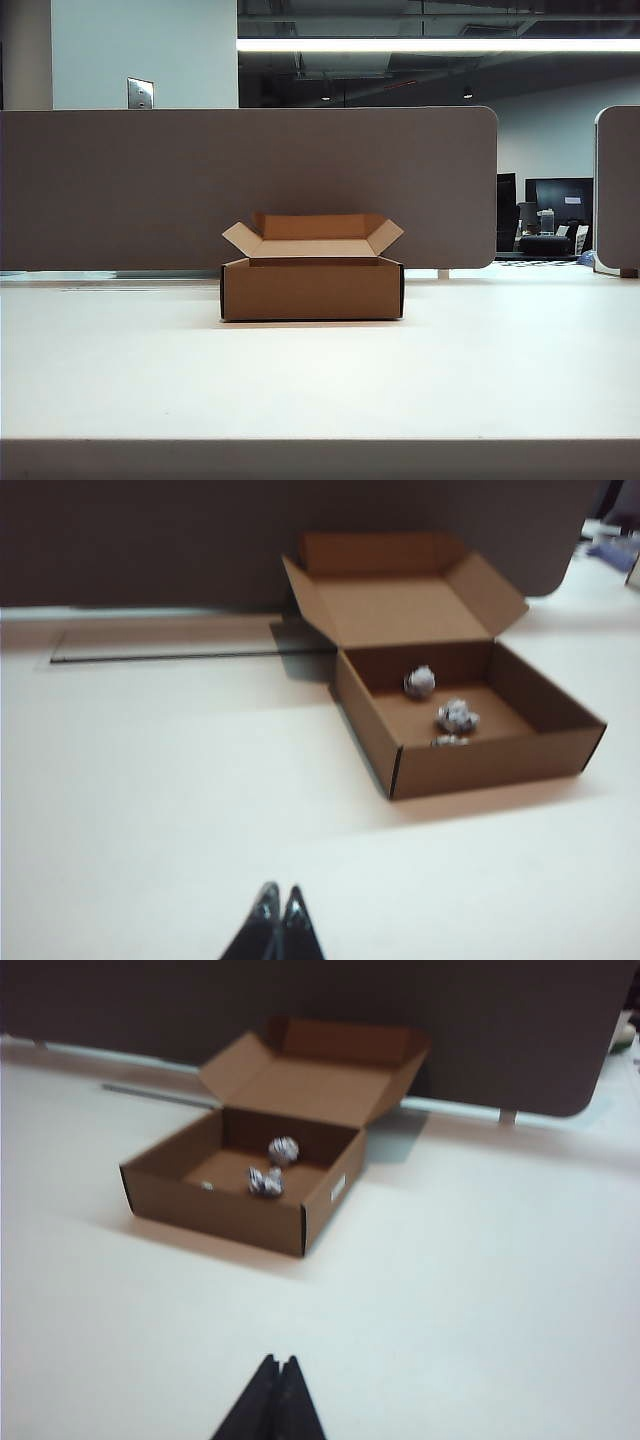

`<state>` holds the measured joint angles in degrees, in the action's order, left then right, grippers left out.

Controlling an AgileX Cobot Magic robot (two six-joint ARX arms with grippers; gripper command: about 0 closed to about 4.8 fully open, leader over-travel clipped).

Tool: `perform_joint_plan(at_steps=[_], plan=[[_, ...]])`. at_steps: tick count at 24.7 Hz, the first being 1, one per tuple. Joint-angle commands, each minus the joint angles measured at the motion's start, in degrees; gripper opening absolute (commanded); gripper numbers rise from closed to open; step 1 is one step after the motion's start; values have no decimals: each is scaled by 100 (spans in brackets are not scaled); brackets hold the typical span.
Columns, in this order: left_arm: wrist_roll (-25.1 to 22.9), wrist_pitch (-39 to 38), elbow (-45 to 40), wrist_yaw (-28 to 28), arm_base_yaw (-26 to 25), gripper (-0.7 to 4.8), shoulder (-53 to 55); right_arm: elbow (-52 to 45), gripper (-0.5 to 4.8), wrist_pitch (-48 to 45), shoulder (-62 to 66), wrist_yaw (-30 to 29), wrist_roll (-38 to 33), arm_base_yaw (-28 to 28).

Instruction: Pick up all the paper balls on the table and put them in the paper box.

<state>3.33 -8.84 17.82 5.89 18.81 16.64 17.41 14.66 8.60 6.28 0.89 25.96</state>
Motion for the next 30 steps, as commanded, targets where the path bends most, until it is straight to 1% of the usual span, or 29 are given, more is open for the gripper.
perform_joint_plan(at_steps=[1,2,4,5,7,8,9,11,15,16,19,21,24,29,30], plan=[[-264,175,-44,72,7,-4,-11,-251,8,-173,-15,122,-20,2],[-455,350,-116,11,7,-4,-22,-361,8,-297,-28,133,-20,2],[-577,616,-258,-203,7,-4,-31,-525,8,-544,-28,109,-28,2],[-590,798,-424,-378,7,-4,-46,-673,8,-750,-28,116,-24,4],[-592,964,-612,-621,7,-4,-57,-789,8,-868,-28,140,-22,2],[-592,1165,-811,-955,7,-4,-96,-883,8,-911,-31,138,-20,2],[-586,1327,-925,-1130,7,-4,-120,-935,8,-920,-28,138,-13,2],[-549,1550,-1145,-1370,7,-4,-199,-1062,8,-942,-31,133,50,2],[-472,1569,-1440,-1316,7,-4,-376,-1368,4,-1239,-28,131,39,2],[-481,1569,-1502,-1270,7,-4,-422,-1447,-3,-1344,-28,136,42,2],[-481,1576,-1716,-1084,4,-4,-601,-1659,-2,-1532,-26,188,44,2],[-505,1270,-1749,-977,2,-4,-811,-1731,-2,-1447,-24,367,52,0],[-503,1163,-1749,-1021,2,-4,-1088,-1731,-1,-1482,-24,455,68,2],[-455,520,-1749,-1276,4,-4,-1635,-1731,-1,-1497,-24,431,68,7],[-444,498,-1749,-1276,4,-4,-1652,-1731,-1,-1502,-24,433,66,9]])
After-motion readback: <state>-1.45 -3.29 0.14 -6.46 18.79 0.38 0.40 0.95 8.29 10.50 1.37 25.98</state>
